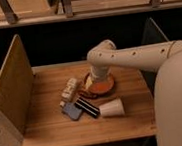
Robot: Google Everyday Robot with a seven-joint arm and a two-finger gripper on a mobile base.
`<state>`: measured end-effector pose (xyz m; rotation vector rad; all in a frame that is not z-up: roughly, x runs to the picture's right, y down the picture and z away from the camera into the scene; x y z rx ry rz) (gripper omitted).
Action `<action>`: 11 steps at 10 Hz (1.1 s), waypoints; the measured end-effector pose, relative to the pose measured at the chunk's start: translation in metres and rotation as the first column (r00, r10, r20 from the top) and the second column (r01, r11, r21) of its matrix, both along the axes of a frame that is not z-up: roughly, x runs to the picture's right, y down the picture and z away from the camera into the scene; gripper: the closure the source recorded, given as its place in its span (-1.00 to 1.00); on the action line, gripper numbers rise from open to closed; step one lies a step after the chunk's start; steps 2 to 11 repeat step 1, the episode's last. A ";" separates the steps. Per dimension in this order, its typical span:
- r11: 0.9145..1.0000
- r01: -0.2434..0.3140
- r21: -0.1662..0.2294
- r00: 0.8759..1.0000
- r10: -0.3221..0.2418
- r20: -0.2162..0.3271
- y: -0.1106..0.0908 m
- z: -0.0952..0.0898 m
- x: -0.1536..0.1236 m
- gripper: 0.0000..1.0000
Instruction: Pick up the ceramic cup
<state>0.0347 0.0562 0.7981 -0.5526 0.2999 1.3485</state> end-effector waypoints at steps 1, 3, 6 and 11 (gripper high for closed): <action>1.000 0.000 0.000 1.000 0.000 0.000 0.000 0.000 0.000 -0.42; 1.000 0.000 0.000 1.000 0.000 0.000 0.000 0.000 0.000 -0.42; 1.000 0.000 0.000 1.000 0.000 0.000 0.000 0.000 0.000 -0.42; 1.000 0.000 0.000 1.000 0.000 0.000 0.000 0.000 0.000 -0.42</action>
